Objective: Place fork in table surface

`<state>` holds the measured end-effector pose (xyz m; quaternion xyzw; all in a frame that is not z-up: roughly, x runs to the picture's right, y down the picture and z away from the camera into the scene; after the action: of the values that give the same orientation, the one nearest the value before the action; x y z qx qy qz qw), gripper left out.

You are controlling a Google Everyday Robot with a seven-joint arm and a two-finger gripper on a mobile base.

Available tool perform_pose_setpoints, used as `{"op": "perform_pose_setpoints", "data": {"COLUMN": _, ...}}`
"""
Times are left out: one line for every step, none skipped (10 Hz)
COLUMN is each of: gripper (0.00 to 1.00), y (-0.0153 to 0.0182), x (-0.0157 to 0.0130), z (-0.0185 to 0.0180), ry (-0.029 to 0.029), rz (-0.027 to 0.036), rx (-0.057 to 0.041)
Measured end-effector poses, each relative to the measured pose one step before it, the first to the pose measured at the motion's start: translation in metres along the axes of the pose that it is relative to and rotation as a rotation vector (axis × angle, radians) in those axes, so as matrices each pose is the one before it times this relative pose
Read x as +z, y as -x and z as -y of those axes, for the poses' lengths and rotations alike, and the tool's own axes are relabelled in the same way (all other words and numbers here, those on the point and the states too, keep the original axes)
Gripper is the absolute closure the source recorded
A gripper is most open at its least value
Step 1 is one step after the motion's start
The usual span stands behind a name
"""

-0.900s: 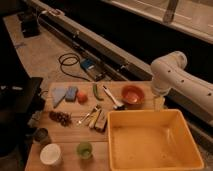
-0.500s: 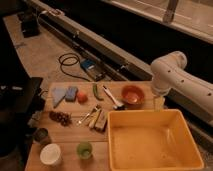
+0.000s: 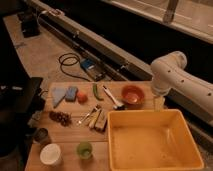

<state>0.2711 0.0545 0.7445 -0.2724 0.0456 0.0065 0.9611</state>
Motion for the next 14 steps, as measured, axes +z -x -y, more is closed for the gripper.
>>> {"op": "perform_pose_setpoints", "data": {"gripper": 0.2, "y": -0.00011, "x": -0.00005, "z": -0.00006, "ry": -0.00002, "rz": -0.00006, "rx": 0.00013}}
{"op": "perform_pose_setpoints", "data": {"gripper": 0.2, "y": 0.00012, "x": 0.0, "z": 0.00005, "ry": -0.00002, "rz": 0.00003, "rx": -0.00019}}
{"op": "perform_pose_setpoints", "data": {"gripper": 0.2, "y": 0.00002, "x": -0.00004, "z": 0.00003, "ry": -0.00006, "rz": -0.00001, "rx": -0.00001}}
{"op": "perform_pose_setpoints", "data": {"gripper": 0.2, "y": -0.00005, "x": -0.00001, "z": 0.0, "ry": -0.00005, "rz": 0.0, "rx": 0.00006}}
{"op": "perform_pose_setpoints", "data": {"gripper": 0.2, "y": 0.00002, "x": 0.0, "z": 0.00001, "ry": 0.00002, "rz": -0.00002, "rx": -0.00002}}
{"op": "perform_pose_setpoints", "data": {"gripper": 0.2, "y": 0.0, "x": 0.00001, "z": -0.00002, "ry": 0.00004, "rz": -0.00002, "rx": -0.00001}}
{"op": "perform_pose_setpoints", "data": {"gripper": 0.2, "y": -0.00006, "x": 0.00003, "z": -0.00004, "ry": 0.00005, "rz": 0.0, "rx": 0.00009}}
{"op": "perform_pose_setpoints", "data": {"gripper": 0.2, "y": 0.00007, "x": -0.00002, "z": 0.00003, "ry": -0.00005, "rz": 0.00005, "rx": -0.00009}}
{"op": "perform_pose_setpoints", "data": {"gripper": 0.2, "y": -0.00011, "x": -0.00015, "z": -0.00036, "ry": -0.00062, "rz": 0.00106, "rx": -0.00484}}
{"op": "perform_pose_setpoints", "data": {"gripper": 0.2, "y": 0.00012, "x": -0.00071, "z": -0.00006, "ry": -0.00504, "rz": 0.00332, "rx": -0.0113}}
{"op": "perform_pose_setpoints", "data": {"gripper": 0.2, "y": 0.00171, "x": -0.00372, "z": 0.00085, "ry": -0.02466, "rz": 0.00489, "rx": -0.03323}}
{"op": "perform_pose_setpoints", "data": {"gripper": 0.2, "y": 0.00061, "x": -0.00794, "z": 0.00157, "ry": -0.02703, "rz": -0.00189, "rx": -0.05408}}
{"op": "perform_pose_setpoints", "data": {"gripper": 0.2, "y": 0.00825, "x": -0.00801, "z": 0.00274, "ry": -0.01495, "rz": -0.00318, "rx": -0.07525}}
{"op": "perform_pose_setpoints", "data": {"gripper": 0.2, "y": 0.01079, "x": -0.00439, "z": 0.00251, "ry": -0.00927, "rz": 0.00113, "rx": -0.05887}}
